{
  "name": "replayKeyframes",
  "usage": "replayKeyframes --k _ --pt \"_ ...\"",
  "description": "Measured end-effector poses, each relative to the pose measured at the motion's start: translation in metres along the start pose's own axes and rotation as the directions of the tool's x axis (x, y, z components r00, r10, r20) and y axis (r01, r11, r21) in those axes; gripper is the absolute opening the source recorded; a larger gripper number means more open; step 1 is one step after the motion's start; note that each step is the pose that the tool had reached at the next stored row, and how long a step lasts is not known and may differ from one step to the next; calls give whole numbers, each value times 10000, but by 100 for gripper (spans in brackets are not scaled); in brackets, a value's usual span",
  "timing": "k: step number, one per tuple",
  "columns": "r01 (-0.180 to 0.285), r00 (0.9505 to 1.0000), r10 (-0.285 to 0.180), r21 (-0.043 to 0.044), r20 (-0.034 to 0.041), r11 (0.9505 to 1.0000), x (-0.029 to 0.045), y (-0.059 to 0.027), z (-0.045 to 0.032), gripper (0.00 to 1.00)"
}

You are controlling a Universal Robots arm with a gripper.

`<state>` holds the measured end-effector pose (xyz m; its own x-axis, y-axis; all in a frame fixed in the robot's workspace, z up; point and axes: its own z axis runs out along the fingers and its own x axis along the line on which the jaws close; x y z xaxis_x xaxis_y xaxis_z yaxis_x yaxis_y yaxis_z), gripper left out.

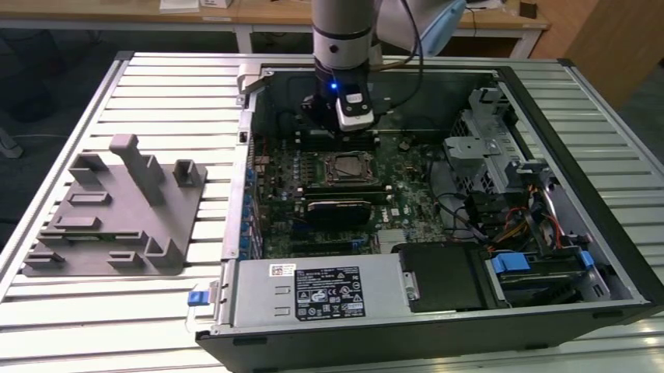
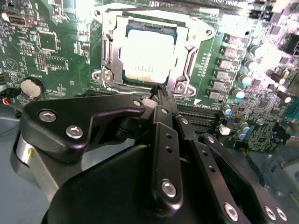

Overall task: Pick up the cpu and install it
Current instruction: 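Install the first cpu locking lever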

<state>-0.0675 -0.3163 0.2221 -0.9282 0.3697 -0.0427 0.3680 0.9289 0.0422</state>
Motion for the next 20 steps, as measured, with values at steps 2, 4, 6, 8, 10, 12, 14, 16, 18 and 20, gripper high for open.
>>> replayKeyframes --k 2,4,6,8,10,12,14,16,18,20 --pt "19 10000 -19 4 1 10000 -10 -18 0 11" --pt "42 10000 -42 11 2 10000 -19 -35 0 11" --pt "67 10000 -67 17 4 10000 -29 -50 1 11" --pt "91 10000 -91 28 9 10000 -40 -62 2 11" --pt "116 9999 -116 43 14 9999 -52 -71 4 11" --pt "139 9999 -139 58 19 9999 -67 -78 6 11" --pt "163 9999 -163 76 26 9998 -83 -82 9 11" --pt "196 9998 -196 98 32 9998 -98 -82 10 11" --pt "266 9996 -267 120 40 9996 -118 -76 15 11" --pt "390 9992 -390 143 46 9991 -130 -72 19 11"
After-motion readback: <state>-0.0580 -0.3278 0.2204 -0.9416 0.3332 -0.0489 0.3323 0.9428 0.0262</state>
